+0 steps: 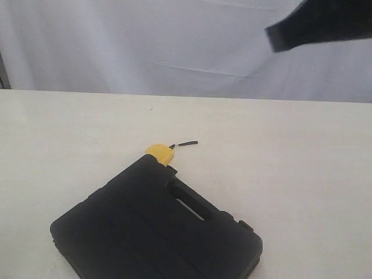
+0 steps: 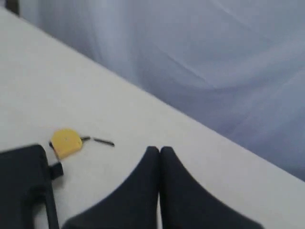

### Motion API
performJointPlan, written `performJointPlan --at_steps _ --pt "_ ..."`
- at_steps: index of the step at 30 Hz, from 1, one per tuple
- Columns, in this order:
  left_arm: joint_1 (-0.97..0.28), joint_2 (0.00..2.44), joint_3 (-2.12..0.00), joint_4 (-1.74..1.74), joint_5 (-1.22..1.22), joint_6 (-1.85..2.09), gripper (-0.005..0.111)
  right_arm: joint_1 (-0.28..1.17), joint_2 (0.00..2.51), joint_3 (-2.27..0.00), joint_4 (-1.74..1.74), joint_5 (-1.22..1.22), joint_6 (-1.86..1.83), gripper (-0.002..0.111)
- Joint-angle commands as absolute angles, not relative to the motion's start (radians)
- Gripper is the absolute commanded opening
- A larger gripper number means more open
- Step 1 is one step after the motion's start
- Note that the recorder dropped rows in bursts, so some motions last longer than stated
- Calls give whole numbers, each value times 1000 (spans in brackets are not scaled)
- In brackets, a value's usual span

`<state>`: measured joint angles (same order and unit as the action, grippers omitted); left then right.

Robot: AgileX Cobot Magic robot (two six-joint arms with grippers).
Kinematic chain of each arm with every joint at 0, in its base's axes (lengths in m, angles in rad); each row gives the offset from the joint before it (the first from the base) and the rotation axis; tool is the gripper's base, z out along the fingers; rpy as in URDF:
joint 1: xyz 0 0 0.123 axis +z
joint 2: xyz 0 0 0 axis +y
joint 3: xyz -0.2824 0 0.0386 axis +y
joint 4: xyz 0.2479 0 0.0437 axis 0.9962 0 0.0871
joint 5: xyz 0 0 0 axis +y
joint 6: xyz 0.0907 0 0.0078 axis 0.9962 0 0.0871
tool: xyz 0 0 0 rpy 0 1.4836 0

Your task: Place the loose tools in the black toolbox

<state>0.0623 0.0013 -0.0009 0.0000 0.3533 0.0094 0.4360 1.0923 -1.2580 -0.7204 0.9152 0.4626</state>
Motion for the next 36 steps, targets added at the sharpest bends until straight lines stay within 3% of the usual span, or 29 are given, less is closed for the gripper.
performJointPlan --at_steps 1,12,24,29,36 --pt "58 0 0 0 342 7 0 432 863 -1101 -715 734 554 -1" --pt "58 0 0 0 342 7 0 432 564 -650 -973 605 936 -1" --pt "58 0 0 0 342 7 0 432 564 -576 -1288 611 1254 -1" --pt "58 0 0 0 342 7 0 432 562 -469 -1736 536 1626 -1" --pt "58 0 0 0 342 7 0 432 562 -456 -1742 448 1709 -1"
